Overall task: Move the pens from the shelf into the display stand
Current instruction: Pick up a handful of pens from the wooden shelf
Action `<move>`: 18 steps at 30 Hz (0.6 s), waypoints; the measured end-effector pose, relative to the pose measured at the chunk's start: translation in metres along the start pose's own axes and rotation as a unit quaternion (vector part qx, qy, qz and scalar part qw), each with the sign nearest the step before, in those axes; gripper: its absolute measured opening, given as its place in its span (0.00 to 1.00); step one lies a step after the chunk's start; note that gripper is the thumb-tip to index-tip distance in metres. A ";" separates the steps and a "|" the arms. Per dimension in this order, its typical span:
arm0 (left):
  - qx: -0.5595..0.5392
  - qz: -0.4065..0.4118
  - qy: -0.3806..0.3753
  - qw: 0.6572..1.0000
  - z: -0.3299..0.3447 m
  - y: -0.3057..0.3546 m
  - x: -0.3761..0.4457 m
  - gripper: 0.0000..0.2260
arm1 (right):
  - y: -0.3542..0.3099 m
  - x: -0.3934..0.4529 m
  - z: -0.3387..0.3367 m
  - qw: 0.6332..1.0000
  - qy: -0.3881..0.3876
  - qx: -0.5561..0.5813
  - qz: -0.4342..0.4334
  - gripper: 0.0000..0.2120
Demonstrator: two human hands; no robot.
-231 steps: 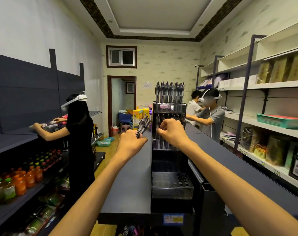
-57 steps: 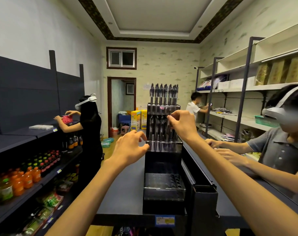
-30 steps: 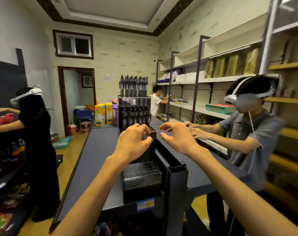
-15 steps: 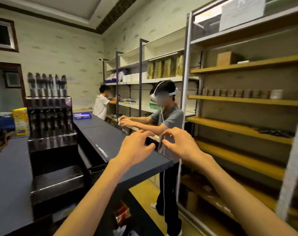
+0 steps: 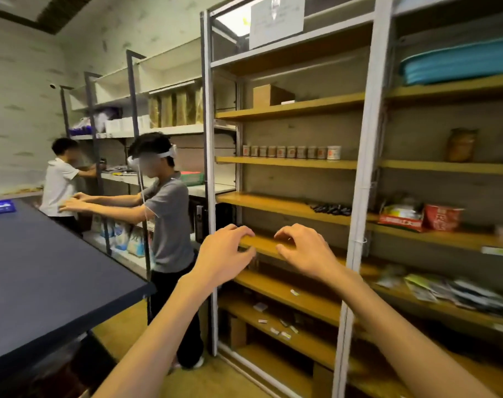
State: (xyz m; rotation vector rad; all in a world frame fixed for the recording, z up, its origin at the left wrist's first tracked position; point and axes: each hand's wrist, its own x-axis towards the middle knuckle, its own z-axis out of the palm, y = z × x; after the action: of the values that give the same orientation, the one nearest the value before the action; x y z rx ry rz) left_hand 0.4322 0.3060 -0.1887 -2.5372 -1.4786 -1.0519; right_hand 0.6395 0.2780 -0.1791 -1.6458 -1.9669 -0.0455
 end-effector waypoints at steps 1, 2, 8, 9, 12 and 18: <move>-0.006 0.006 -0.005 1.000 0.011 0.009 0.008 0.14 | 0.015 -0.002 -0.006 1.000 0.001 0.002 0.009 0.15; -0.010 0.011 -0.008 1.000 0.021 0.018 0.017 0.14 | 0.030 -0.005 -0.010 1.000 0.002 0.003 0.017 0.14; -0.007 0.044 -0.019 0.999 0.071 0.052 0.062 0.15 | 0.103 0.000 -0.019 0.998 0.015 -0.007 0.063 0.15; -0.007 0.045 -0.023 0.999 0.078 0.054 0.069 0.15 | 0.111 0.003 -0.018 0.997 0.016 -0.005 0.070 0.15; -0.019 0.049 -0.030 0.998 0.097 0.056 0.092 0.15 | 0.135 0.013 -0.010 0.997 0.019 0.001 0.079 0.14; -0.022 0.069 -0.033 0.997 0.148 0.048 0.149 0.16 | 0.184 0.054 0.009 0.995 0.021 -0.010 0.099 0.15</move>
State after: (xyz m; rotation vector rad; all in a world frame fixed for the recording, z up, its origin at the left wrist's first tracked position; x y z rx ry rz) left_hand 0.5975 0.4434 -0.2047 -2.6841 -1.2851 -1.0002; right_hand 0.7999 0.3741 -0.2233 -1.8300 -1.7680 -0.0232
